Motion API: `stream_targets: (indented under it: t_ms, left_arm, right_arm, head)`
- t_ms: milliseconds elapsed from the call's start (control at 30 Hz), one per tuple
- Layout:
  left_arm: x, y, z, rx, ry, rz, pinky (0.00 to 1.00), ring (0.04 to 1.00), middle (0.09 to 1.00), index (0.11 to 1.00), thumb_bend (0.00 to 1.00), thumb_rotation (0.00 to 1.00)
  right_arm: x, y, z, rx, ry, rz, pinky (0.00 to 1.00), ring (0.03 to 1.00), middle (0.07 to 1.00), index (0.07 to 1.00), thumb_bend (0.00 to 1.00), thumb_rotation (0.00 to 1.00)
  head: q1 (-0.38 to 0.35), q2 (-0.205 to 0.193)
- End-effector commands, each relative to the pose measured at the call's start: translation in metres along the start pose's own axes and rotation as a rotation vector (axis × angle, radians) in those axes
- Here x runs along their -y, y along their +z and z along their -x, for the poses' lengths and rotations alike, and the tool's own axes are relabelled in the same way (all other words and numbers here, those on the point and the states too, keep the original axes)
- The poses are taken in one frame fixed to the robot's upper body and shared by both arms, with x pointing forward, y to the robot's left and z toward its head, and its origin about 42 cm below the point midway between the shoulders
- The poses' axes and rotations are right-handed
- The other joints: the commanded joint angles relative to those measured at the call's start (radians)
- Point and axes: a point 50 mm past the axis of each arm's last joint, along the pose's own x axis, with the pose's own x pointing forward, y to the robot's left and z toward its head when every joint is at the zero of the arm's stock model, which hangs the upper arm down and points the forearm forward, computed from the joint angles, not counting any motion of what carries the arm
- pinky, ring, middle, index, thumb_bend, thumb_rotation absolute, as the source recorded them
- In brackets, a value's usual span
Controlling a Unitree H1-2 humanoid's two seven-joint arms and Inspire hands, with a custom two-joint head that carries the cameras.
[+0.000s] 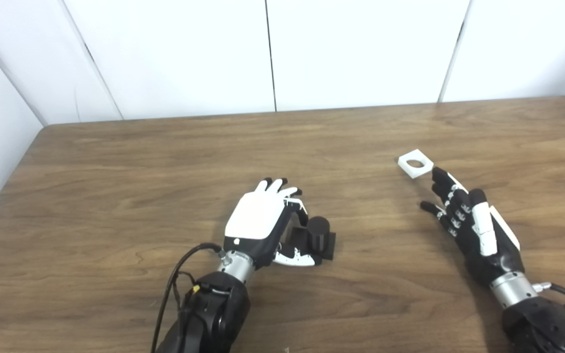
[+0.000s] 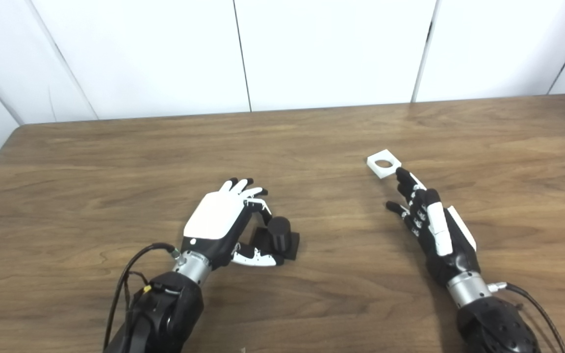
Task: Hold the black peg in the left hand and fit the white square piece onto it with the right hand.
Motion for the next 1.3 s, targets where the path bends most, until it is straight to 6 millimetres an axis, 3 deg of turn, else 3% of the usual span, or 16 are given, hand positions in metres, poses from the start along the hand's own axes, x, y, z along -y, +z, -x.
stream_targets:
  t_ms: [0,33,67,133,300,533,700,867,1000,1100,1167,1267]
  left_arm:
    - [0.008,-0.016,0.002,-0.058,-0.09,-0.071,1.0,0.964,0.864,0.5,0.81,0.24]
    - [0.008,-0.015,0.002,-0.058,-0.093,-0.072,1.0,0.963,0.861,0.493,0.67,0.16]
    - [0.007,-0.015,0.002,-0.058,-0.095,-0.069,1.0,0.962,0.859,0.489,0.6,0.12]
    - [0.006,-0.014,0.002,-0.062,-0.101,-0.053,1.0,0.962,0.852,0.485,0.53,0.08]
    - [0.005,-0.013,0.002,-0.067,-0.118,-0.045,1.0,0.971,0.858,0.485,0.52,0.08]
    - [0.004,-0.01,0.002,-0.069,-0.13,-0.02,1.0,0.983,0.87,0.484,0.52,0.07]
    - [0.005,-0.009,0.004,-0.066,-0.122,-0.015,1.0,0.981,0.869,0.486,0.52,0.07]
    - [0.007,-0.008,0.004,-0.067,-0.124,-0.01,1.0,0.987,0.875,0.486,0.52,0.07]
    - [0.008,-0.007,0.004,-0.069,-0.122,0.004,1.0,0.988,0.873,0.486,0.52,0.07]
    - [0.008,-0.006,0.004,-0.069,-0.128,0.004,1.0,0.991,0.875,0.486,0.52,0.07]
    - [0.008,-0.005,0.004,-0.069,-0.129,0.008,1.0,0.992,0.875,0.486,0.52,0.07]
    - [0.008,-0.004,0.004,-0.07,-0.126,0.016,1.0,0.993,0.874,0.485,0.52,0.07]
  right_arm:
    - [-0.003,-0.001,0.004,-0.001,-0.003,-0.017,0.89,1.0,0.995,0.973,0.68,1.0]
    - [-0.003,-0.001,0.004,-0.001,-0.005,-0.019,0.89,1.0,0.993,0.975,0.68,1.0]
    - [-0.003,-0.002,0.004,-0.001,-0.007,-0.018,0.89,1.0,0.993,0.976,0.68,1.0]
    - [-0.004,-0.001,0.004,-0.006,-0.01,-0.018,0.89,1.0,0.988,0.974,0.68,1.0]
    - [-0.003,0.0,0.004,-0.005,-0.013,-0.035,0.89,1.0,0.991,0.977,0.69,1.0]
    - [0.001,0.01,0.002,0.013,-0.01,-0.046,0.97,1.0,1.0,0.982,0.71,1.0]
    - [0.005,0.022,-0.005,0.037,-0.039,0.062,0.92,0.996,0.969,0.925,0.72,1.0]
    - [0.016,0.052,-0.023,0.093,-0.049,0.182,0.89,0.973,0.95,0.878,0.69,0.97]
    - [0.025,0.085,-0.039,0.159,-0.041,0.275,0.9,0.964,0.939,0.862,0.66,1.0]
    - [0.029,0.115,-0.05,0.199,-0.033,0.422,0.98,0.974,0.937,0.867,0.67,1.0]
    - [0.032,0.13,-0.055,0.206,-0.025,0.536,0.95,0.968,0.942,0.872,0.67,0.94]
    - [0.035,0.159,-0.067,0.228,-0.028,0.843,0.95,0.963,0.935,0.852,0.7,0.81]
  head:
    - [0.001,0.002]
    - [0.001,0.002]
    - [0.001,0.003]
    - [0.001,0.003]
    - [0.001,0.008]
    - [0.001,0.012]
    - [0.003,0.014]
    - [0.001,0.018]
    - [0.002,0.022]
    - [0.0,0.023]
    - [0.002,0.026]
    - [0.003,0.027]
